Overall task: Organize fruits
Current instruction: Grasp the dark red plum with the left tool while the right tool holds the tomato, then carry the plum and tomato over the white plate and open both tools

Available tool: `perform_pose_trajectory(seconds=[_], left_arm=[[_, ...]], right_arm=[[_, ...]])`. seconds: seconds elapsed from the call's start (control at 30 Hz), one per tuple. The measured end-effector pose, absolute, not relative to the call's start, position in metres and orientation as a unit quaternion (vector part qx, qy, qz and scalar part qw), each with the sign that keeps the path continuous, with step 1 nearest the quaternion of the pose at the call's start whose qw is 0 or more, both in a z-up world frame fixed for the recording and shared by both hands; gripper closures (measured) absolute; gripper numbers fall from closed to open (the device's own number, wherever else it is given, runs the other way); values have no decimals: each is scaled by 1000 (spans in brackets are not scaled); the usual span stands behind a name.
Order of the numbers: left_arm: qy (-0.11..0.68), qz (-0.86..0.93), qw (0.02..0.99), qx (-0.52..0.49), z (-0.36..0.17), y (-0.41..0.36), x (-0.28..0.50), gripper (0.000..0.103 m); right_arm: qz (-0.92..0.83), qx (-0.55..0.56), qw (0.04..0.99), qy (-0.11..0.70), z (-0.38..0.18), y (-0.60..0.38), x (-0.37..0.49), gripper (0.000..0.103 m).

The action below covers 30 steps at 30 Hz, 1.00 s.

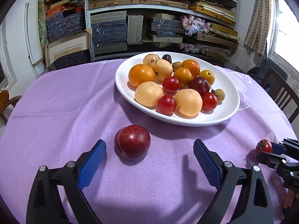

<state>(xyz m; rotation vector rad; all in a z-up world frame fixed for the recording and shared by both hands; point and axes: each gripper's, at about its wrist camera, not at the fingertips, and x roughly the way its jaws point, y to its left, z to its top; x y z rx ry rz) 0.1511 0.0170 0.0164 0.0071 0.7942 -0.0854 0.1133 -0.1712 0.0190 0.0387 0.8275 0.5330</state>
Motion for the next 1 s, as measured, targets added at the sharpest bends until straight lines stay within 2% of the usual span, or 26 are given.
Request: perform_pose_trajectory(seconds=[0.13, 0.3, 0.43, 0.7, 0.77, 0.83, 1.0], left_arm=[[393, -37, 919, -10, 15, 23, 154, 28], [408, -35, 911, -43, 10, 35, 157, 43], [413, -37, 909, -46, 9, 37, 157, 61], [410, -28, 910, -56, 9, 42, 164, 61], [405, -20, 912, -56, 11, 43, 166, 54], [403, -15, 913, -62, 11, 46, 169, 52], [402, -19, 913, -64, 13, 47, 169, 55]], right_arm=[[254, 19, 881, 398, 18, -171, 114, 71], [255, 18, 881, 398, 18, -170, 115, 71], [253, 19, 881, 398, 18, -171, 116, 71], [253, 19, 880, 402, 16, -170, 116, 71], [252, 21, 879, 403, 16, -170, 116, 71], [252, 22, 879, 403, 15, -170, 116, 71], [252, 23, 879, 405, 15, -171, 116, 71]])
